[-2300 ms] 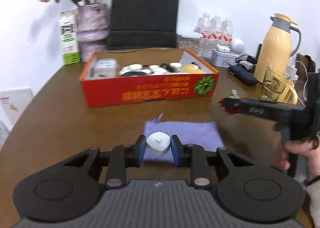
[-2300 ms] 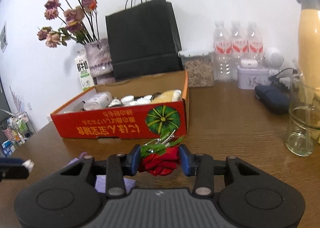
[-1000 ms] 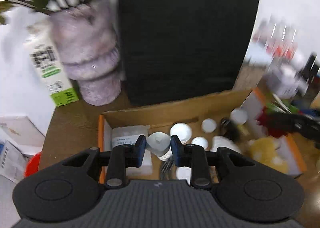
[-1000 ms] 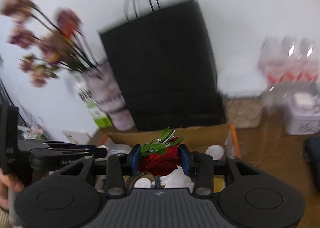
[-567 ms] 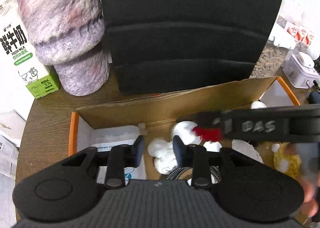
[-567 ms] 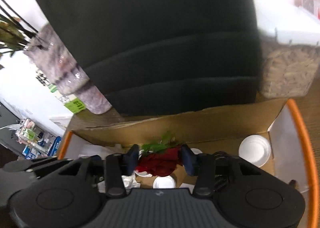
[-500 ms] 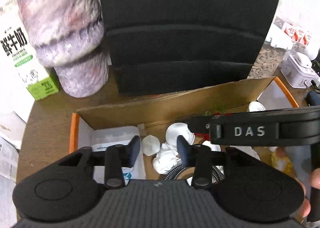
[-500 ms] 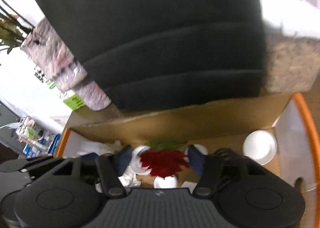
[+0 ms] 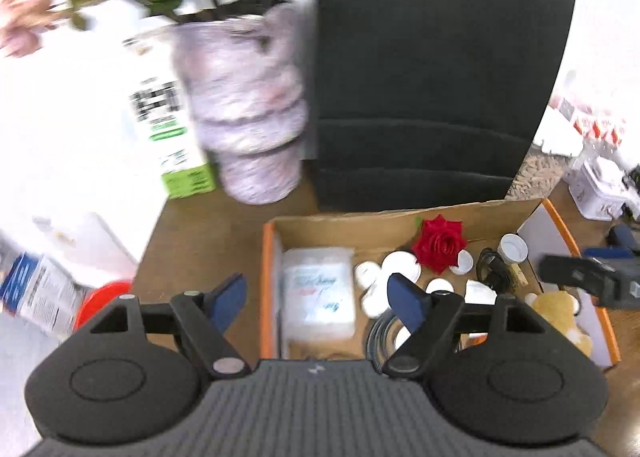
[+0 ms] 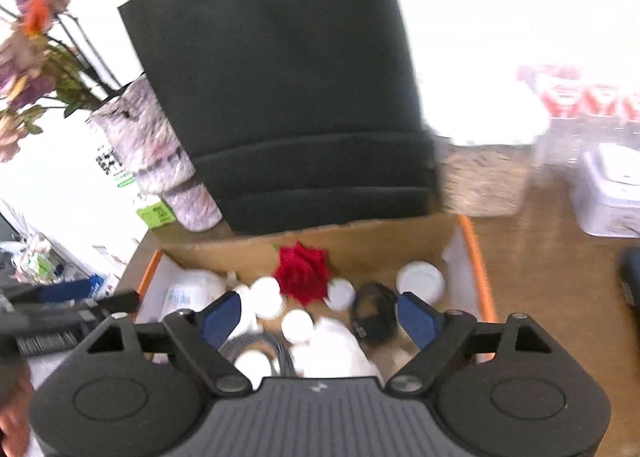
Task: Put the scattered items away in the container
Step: 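Carry the rose and white piece into the box and open both grippers, then move both tools back over the lavender cloth pouch on the table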
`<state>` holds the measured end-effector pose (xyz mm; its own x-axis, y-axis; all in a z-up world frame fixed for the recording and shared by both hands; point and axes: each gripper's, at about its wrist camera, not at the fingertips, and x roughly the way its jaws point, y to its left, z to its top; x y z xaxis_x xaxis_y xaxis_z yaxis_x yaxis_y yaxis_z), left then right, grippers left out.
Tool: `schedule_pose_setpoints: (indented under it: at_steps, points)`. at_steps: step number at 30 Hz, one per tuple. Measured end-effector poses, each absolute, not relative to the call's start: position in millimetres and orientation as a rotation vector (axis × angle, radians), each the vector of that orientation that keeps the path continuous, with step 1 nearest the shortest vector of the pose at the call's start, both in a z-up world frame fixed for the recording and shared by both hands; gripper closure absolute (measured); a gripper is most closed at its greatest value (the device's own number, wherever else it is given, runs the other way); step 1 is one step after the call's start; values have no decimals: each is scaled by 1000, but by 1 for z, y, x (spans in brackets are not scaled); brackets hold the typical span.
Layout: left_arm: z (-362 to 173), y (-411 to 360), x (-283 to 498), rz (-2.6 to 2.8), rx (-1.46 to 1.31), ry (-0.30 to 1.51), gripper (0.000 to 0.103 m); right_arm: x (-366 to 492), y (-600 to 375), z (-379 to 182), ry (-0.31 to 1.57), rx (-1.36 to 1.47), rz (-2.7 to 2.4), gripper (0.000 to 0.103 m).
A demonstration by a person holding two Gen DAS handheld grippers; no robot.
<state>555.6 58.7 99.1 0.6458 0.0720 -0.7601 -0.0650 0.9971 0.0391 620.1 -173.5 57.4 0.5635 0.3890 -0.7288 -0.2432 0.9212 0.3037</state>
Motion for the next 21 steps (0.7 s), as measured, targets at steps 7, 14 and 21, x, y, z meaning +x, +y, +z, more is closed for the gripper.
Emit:
schedule_pose_setpoints:
  at_steps: [7, 14, 21]
  points:
    - [120, 85, 470, 117, -84, 821, 15, 544, -215, 101, 805, 95, 318, 9]
    - [135, 93, 380, 54, -215, 797, 12, 461, -239, 127, 725, 28, 332, 8]
    - [140, 59, 285, -12, -14, 575, 4, 381, -238, 125, 659, 34, 435, 5]
